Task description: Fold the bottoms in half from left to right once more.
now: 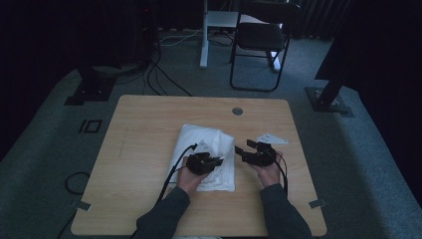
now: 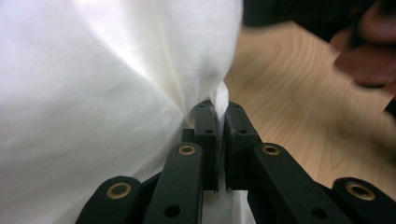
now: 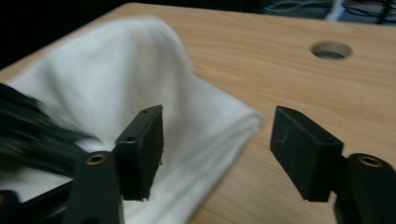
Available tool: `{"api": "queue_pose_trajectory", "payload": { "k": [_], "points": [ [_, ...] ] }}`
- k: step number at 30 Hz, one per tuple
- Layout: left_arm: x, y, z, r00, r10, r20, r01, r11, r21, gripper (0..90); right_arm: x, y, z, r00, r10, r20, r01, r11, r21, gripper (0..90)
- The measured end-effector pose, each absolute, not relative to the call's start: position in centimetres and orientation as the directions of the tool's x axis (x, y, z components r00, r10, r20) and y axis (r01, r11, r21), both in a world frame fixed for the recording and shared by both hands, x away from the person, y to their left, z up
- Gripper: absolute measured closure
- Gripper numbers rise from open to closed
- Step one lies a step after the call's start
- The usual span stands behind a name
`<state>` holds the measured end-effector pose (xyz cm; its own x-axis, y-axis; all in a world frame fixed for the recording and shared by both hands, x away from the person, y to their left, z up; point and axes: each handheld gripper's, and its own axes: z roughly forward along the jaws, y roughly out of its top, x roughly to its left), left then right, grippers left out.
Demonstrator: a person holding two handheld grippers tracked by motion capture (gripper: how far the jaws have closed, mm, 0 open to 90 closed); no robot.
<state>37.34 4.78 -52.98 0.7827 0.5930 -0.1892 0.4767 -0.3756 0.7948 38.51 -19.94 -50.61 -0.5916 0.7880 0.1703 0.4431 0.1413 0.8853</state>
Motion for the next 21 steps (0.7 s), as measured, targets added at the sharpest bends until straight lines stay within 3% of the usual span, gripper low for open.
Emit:
{"api": "queue_pose_trajectory", "payload": {
  "k": [4,8,10,13,14,18,21],
  "points": [
    [37.3,4.7,-53.5,0.782,0.594,-0.188,0.483,-0.387,0.786,85.7,38.4,-18.6,-49.6,-0.653,0.738,0.168,0.403,0.152,0.902,26.3],
    [37.2,4.7,-53.5,0.781,0.594,-0.192,0.485,-0.383,0.786,84.5,39.5,-17.2,-49.1,-0.664,0.729,0.170,0.398,0.152,0.905,27.8],
    [37.2,4.8,-53.4,0.781,0.593,-0.194,0.486,-0.383,0.786,83.6,40.4,-16.8,-49.2,-0.651,0.737,0.183,0.418,0.147,0.896,39.0],
    [37.2,4.9,-53.2,0.782,0.590,-0.201,0.486,-0.376,0.789,80.5,41.7,-16.4,-49.7,-0.634,0.748,0.198,0.461,0.160,0.873,70.7],
    [37.2,5.0,-53.1,0.784,0.587,-0.205,0.486,-0.373,0.791,78.2,41.9,-16.4,-49.8,-0.629,0.753,0.193,0.469,0.170,0.867,76.7],
    [37.1,5.3,-52.7,0.782,0.581,-0.224,0.494,-0.361,0.791,74.9,42.1,-16.5,-50.3,-0.616,0.765,0.189,0.481,0.175,0.859,84.1],
    [36.6,5.7,-51.4,0.783,0.581,-0.223,0.481,-0.337,0.809,64.0,42.1,-16.7,-50.5,-0.609,0.774,0.175,0.481,0.185,0.857,84.6]
  ]
}}
